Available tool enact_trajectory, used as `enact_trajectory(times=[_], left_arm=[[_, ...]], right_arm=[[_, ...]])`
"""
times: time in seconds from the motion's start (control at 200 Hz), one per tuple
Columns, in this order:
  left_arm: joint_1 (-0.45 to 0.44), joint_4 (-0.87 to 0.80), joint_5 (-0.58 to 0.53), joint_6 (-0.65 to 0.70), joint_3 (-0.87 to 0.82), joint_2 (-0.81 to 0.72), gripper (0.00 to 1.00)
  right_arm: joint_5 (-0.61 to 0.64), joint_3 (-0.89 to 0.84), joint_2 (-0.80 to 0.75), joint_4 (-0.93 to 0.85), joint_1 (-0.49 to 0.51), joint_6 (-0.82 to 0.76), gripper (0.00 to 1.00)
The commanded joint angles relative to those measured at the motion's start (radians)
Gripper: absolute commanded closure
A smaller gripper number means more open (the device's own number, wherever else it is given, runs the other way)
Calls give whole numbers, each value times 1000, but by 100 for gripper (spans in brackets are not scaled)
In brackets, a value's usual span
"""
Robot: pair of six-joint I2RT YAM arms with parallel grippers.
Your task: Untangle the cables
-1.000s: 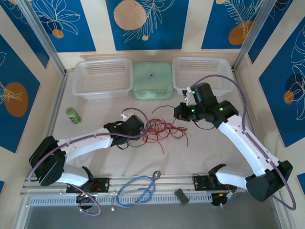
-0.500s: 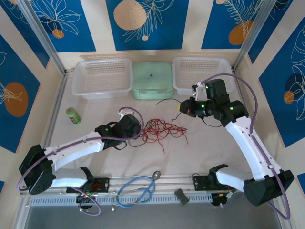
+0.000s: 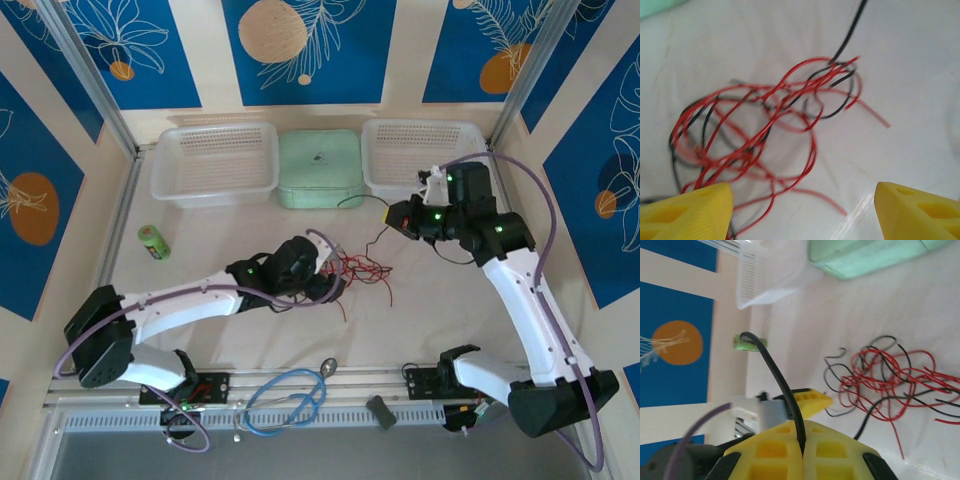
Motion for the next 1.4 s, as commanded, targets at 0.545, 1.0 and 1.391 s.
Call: enact_trajectory(times=[0.545,1.0,1.391], left_arm=[[-42,275,-151,70,231,335,47],[-41,311,-306,-12,36,372,55],[37,276,-361,-27,-60,372,54]], right_arm=[[-128,266,-6,-37,-23,69,100],[-137,483,39,-70,-116,77,100],[-168,609,105,-82,-264,84,100]])
